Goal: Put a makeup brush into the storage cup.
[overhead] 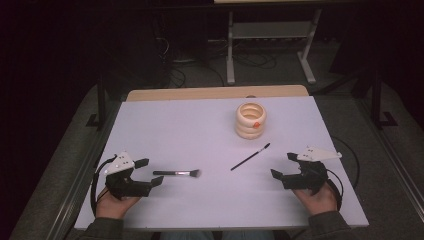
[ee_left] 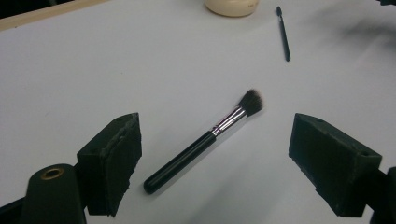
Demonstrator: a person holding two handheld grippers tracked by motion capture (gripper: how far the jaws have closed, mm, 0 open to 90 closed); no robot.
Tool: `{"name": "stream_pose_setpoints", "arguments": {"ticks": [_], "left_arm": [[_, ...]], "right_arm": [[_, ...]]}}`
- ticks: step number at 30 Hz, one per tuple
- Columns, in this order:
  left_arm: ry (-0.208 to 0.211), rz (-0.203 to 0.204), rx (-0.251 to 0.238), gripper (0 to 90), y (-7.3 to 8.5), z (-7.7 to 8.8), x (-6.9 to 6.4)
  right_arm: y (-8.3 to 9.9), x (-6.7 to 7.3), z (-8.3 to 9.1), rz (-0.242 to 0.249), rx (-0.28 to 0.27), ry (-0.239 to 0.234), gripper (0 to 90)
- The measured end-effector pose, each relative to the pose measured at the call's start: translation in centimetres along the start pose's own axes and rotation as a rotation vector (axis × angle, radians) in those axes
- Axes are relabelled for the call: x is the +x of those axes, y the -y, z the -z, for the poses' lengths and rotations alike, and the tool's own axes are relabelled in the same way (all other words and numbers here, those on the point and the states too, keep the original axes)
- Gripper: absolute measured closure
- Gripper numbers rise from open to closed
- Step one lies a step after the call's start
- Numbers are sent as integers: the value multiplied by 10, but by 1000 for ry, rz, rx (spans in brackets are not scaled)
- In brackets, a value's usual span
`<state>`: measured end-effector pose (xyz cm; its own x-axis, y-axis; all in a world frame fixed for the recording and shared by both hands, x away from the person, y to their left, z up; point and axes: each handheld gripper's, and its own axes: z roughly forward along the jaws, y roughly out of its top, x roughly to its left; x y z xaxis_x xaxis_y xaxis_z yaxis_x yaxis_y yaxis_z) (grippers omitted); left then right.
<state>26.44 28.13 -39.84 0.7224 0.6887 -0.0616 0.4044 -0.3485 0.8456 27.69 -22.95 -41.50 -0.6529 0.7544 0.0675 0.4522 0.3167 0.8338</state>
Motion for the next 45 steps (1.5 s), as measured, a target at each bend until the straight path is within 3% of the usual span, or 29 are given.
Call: {"name": "stream_pose_setpoints", "arguments": {"ticks": [19, 30, 32, 38, 45], "left_arm": [[20, -19, 21, 168, -4, -3, -1], [44, -100, 73, 168, -17, 0, 0], [65, -133, 95, 168, -22, 1, 3], [74, -213, 146, 186, -37, 1, 8], [108, -245, 202, 195, -48, -6, 14]], "right_arm": [[1, -2, -4, 3, 14, -17, 143], [2, -5, -2, -16, 17, -21, 143], [2, -4, -3, -3, 20, -23, 143], [0, -2, -3, 11, 26, -33, 140], [-1, -2, -2, 16, 28, -42, 140]]}}
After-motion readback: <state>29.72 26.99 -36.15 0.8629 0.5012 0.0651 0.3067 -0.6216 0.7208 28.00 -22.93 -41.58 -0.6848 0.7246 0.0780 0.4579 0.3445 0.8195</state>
